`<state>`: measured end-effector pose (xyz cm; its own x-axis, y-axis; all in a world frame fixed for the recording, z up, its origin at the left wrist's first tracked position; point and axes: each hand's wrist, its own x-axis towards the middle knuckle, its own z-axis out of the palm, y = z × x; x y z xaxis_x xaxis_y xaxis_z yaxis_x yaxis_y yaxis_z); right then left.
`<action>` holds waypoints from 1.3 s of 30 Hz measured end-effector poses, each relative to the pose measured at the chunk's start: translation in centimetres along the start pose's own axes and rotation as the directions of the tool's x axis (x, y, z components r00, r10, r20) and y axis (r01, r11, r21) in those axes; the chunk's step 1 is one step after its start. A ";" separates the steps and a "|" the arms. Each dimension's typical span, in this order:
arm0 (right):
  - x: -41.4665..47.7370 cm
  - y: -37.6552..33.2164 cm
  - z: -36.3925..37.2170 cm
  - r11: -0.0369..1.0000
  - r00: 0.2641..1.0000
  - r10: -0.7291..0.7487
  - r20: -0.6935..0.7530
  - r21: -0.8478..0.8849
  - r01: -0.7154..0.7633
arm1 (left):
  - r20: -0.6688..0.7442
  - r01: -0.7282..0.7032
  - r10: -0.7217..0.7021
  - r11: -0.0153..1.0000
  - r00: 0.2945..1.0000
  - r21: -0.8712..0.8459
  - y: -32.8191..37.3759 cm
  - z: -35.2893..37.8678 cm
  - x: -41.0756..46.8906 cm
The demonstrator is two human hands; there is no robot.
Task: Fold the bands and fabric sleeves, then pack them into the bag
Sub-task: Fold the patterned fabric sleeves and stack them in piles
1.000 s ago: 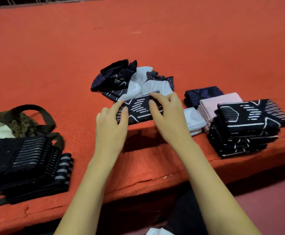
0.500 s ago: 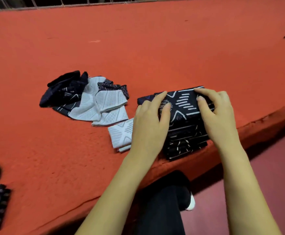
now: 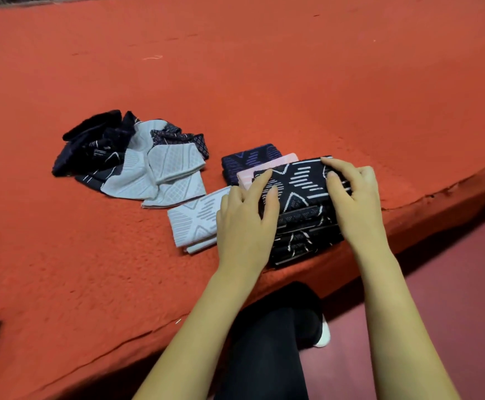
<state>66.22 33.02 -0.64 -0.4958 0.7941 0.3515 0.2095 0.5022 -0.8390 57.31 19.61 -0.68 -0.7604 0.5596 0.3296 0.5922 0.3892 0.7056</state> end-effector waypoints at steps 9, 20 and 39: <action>0.5 -0.6 -1.3 0.981 0.995 -0.041 0.094 -0.185 0.058 | -0.028 -0.017 0.019 0.998 0.999 0.063 -0.1 0.1 -0.3; 5.2 -10.9 2.0 0.823 0.920 -0.218 0.326 -0.445 0.353 | -0.012 -0.077 0.091 0.902 0.996 0.426 -3.2 -6.8 7.6; 12.3 -18.9 34.6 0.774 0.738 -0.304 0.603 -0.295 0.560 | -0.144 0.200 -0.139 0.650 0.980 0.733 -24.7 -22.9 20.8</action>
<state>27.04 21.41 5.20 -0.9374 0.2271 0.2642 0.1334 0.9346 -0.3299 20.71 4.84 3.13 -0.8657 0.3891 0.3148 0.4285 0.9013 0.0644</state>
